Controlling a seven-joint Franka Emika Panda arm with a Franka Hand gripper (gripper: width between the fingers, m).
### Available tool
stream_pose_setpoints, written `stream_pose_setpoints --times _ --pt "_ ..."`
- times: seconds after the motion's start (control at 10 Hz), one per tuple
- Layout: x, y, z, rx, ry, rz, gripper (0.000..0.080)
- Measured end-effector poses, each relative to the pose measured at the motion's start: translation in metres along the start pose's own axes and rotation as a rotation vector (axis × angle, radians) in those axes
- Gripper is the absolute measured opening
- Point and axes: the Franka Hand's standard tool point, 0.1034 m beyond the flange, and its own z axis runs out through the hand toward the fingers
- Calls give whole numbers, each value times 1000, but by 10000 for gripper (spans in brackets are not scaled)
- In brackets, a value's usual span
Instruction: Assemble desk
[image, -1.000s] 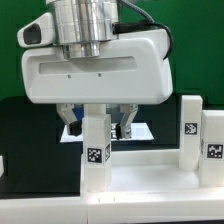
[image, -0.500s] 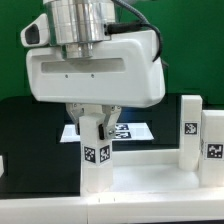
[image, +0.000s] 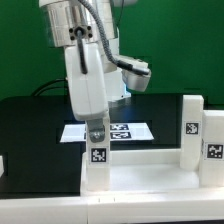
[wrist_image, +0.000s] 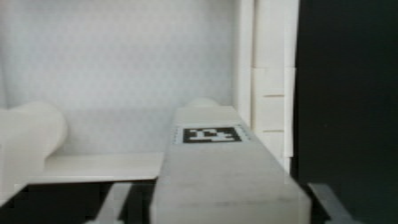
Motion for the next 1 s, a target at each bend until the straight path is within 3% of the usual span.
stream_pose_setpoints --times 0.2,0.3,0.6,0.7,0.8,1.0 --pt "1 -2 0 13 -4 154 288" --pt "2 -1 0 42 -17 251 289" --pt "1 0 1 43 -14 284 309" --pt "0 0 1 44 -15 282 551" --pt "-5 1 -4 48 -20 275 551" --pt "-16 0 -37 61 -57 260 641"
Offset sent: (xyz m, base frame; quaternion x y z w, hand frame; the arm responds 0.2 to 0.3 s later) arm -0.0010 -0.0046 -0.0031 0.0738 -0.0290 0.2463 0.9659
